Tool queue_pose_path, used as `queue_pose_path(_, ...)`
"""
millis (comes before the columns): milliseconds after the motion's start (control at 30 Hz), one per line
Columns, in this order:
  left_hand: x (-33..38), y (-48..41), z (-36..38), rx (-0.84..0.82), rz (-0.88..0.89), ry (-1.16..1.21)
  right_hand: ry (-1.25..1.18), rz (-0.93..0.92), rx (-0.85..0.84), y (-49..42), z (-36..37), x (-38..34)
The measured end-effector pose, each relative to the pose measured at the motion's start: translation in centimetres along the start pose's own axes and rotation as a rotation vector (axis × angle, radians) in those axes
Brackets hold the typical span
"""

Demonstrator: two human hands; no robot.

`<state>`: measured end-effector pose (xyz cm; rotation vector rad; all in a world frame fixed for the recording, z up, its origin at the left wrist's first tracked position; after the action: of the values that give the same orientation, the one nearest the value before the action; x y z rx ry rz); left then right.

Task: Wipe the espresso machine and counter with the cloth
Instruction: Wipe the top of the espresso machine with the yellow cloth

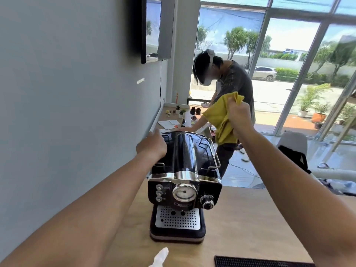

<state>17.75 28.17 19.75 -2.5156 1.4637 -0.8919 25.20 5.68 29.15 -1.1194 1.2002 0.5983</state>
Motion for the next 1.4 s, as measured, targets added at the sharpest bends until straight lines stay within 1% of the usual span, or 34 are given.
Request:
queue_pose_path(33, 0.4, -0.1, 0.0, -0.008, 0.04, -0.005, 0.017, -0.07, -0.013, -0.8, 1.3, -0.2)
queue_pose_path(67, 0.6, -0.2, 0.0, -0.017, 0.059, 0.006, 0.05, -0.135, -0.075, -1.1, 2.7, -0.3)
queue_pose_path(133, 1.6, -0.4, 0.9, -0.065, 0.054, 0.012, 0.277, -0.259, -0.295, -1.3, 5.7, 0.7)
queue_pose_path(200, 1.4, -0.4, 1.5, -0.114, 0.036, -0.016, 0.503, -0.359, -0.569, 0.0, 8.1, 2.4)
queue_pose_path(267, 1.2, -0.6, 1.9, -0.148, 0.009, -0.031, 0.57, -0.314, -0.756, 0.9, 9.0, 4.1)
queue_pose_path(333, 0.9, -0.8, 2.0, -0.161, -0.003, -0.053, 0.547, -0.234, -0.833, 0.6, 8.9, 6.1)
queue_pose_path(400, 0.6, -0.9, 2.1, -0.159, 0.002, -0.064, 0.484, -0.154, -0.816, -0.4, 8.0, 7.4)
queue_pose_path(533, 0.0, -0.9, 2.4, -0.155, -0.013, -0.039, 0.328, 0.022, -0.673, -2.3, 5.1, 9.6)
queue_pose_path(633, 0.4, -0.4, 2.1, -0.127, 0.007, -0.124, 0.156, 0.129, -0.629, -2.1, 2.8, 10.9)
queue_pose_path(700, 0.9, 0.1, 1.7, -0.101, 0.042, -0.18, 0.082, 0.139, -0.554, -1.1, 1.7, 11.6)
queue_pose_path(767, 1.2, 0.4, 1.3, -0.089, 0.066, -0.185, 0.015, 0.138, -0.424, 1.0, 0.8, 12.1)
queue_pose_path(833, 1.2, 0.6, 1.0, -0.086, 0.071, -0.177, -0.027, 0.143, -0.34, 3.8, -0.6, 12.8)
queue_pose_path(967, 1.2, 0.9, 0.6, -0.09, 0.07, -0.157, -0.146, 0.156, -0.29, 8.7, -4.1, 13.1)
queue_pose_path(1133, 1.4, 1.0, 0.4, -0.095, 0.063, -0.154, -0.243, 0.12, -0.284, 13.5, -8.4, 12.4)
queue_pose_path(1267, 1.5, 1.1, 0.2, -0.092, 0.06, -0.147, -0.16, 0.068, -0.256, 14.4, -10.5, 10.2)
queue_pose_path(1300, 1.5, 1.1, 0.2, -0.089, 0.058, -0.146, -0.151, 0.089, -0.221, 13.8, -10.5, 9.7)
queue_pose_path(1400, 1.4, 1.2, 0.2, -0.085, 0.056, -0.142, -0.223, 0.342, 0.008, 10.8, -9.8, 8.2)
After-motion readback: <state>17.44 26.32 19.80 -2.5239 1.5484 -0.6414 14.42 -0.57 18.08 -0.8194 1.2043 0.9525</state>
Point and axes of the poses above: each hand's wrist, its own y-axis away from the middle knuckle, its own z-axis out of the palm, x = y × z, the point moved 2 cm from there along -y, towards the middle knuckle, and after that the axes turned 15 degrees about x, right-handed, at the moved point
